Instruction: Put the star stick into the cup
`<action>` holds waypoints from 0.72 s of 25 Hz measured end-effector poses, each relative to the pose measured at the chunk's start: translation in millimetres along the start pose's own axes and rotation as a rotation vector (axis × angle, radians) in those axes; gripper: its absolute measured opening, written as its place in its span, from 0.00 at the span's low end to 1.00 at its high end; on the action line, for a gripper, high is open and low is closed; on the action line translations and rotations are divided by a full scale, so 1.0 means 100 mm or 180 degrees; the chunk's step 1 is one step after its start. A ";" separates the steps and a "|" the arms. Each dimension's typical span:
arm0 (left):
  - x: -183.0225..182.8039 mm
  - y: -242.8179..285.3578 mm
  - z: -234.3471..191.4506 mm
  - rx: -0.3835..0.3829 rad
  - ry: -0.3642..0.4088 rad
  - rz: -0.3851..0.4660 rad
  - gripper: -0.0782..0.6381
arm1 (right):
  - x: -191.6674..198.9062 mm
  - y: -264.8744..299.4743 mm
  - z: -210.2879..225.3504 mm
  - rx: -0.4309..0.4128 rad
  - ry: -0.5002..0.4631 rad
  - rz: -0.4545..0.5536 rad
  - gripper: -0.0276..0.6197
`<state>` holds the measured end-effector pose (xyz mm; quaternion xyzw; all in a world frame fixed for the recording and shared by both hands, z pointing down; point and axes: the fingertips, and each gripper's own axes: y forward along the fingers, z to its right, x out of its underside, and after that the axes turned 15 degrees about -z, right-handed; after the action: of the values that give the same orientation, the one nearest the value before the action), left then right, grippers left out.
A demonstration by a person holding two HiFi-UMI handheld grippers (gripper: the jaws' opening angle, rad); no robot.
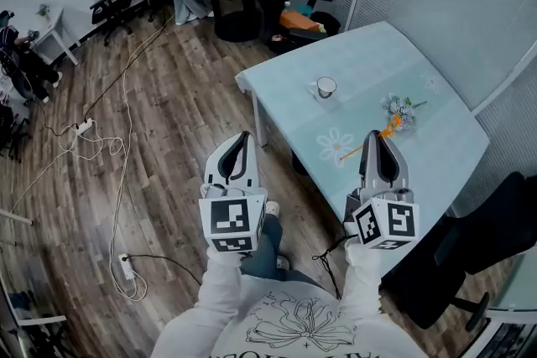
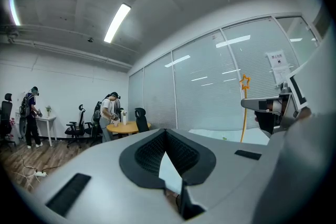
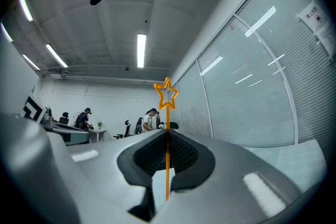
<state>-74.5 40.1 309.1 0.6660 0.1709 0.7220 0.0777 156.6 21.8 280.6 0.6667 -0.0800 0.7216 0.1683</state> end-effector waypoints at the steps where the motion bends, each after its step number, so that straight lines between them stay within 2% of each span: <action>1: -0.01 0.08 -0.03 0.0000 -0.0001 -0.0004 0.12 | 0.01 0.08 0.02 0.0002 0.0005 -0.0001 0.07; 7: -0.13 0.73 -0.20 0.0068 -0.0009 -0.0017 0.12 | -0.02 0.69 0.19 0.0080 0.0007 0.0005 0.07; 18: -0.69 2.07 -0.54 0.0336 0.0108 0.0015 0.12 | -0.22 1.98 0.41 0.0276 -0.0020 0.0000 0.07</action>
<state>-96.8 -183.2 314.4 0.6573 0.2085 0.7233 0.0379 126.8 -179.4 283.9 0.6757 -0.0492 0.7223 0.1391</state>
